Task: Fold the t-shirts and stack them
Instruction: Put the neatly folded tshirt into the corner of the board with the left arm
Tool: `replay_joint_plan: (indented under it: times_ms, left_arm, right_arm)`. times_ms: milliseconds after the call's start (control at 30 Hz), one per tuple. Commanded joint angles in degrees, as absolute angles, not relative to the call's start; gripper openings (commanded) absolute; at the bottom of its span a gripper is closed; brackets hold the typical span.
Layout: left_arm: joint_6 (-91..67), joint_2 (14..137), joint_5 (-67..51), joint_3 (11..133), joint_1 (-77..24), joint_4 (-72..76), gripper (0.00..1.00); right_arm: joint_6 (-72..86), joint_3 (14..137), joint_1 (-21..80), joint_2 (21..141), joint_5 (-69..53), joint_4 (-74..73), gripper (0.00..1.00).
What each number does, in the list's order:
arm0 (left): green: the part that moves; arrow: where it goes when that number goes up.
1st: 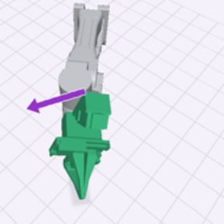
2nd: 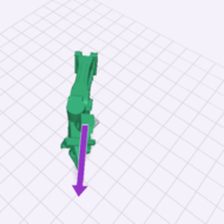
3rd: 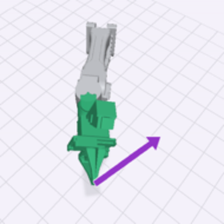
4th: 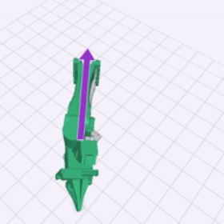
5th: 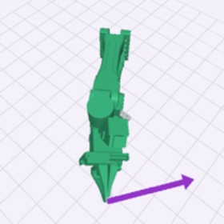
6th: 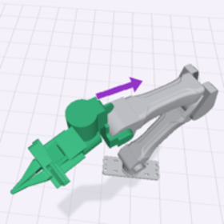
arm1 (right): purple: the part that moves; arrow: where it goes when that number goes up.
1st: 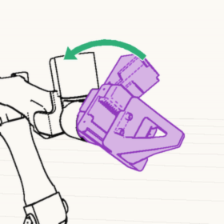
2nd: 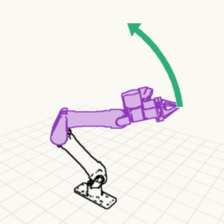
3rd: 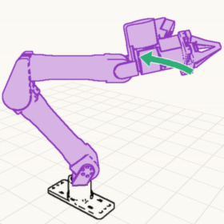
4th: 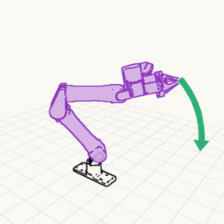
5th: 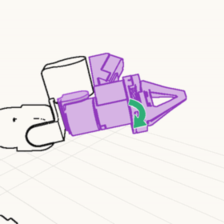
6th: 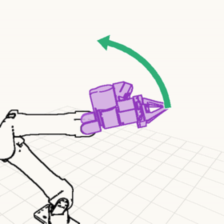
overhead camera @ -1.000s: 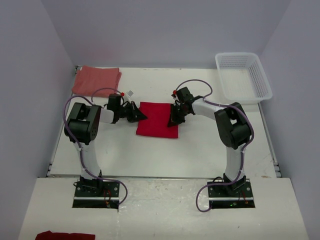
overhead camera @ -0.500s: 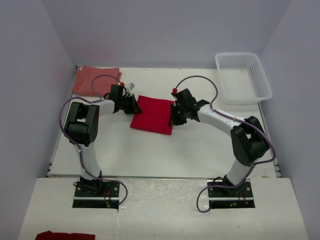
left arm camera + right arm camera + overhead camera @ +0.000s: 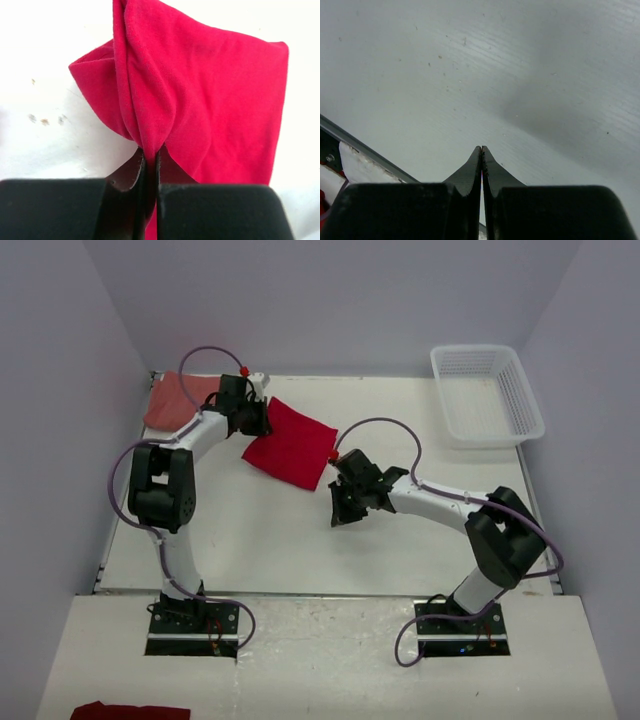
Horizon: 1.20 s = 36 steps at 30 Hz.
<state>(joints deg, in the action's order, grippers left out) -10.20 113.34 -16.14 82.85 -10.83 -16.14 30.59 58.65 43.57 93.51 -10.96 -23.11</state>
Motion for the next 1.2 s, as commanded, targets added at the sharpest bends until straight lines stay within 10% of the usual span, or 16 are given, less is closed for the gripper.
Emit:
replay_joint_plan:
  times_ms: [0,1167]
  left_arm:
    - [-5.54,112.76,-12.31,88.93,-11.25,-20.02,0.0]
    - [4.57,125.95,-0.45,125.77,-6.59,-35.86,0.0]
  right_arm:
    - [31.38,57.84,44.73,93.25,-10.11,-20.92,0.0]
    - [31.29,51.68,47.55,93.95,-9.4,-19.33,0.0]
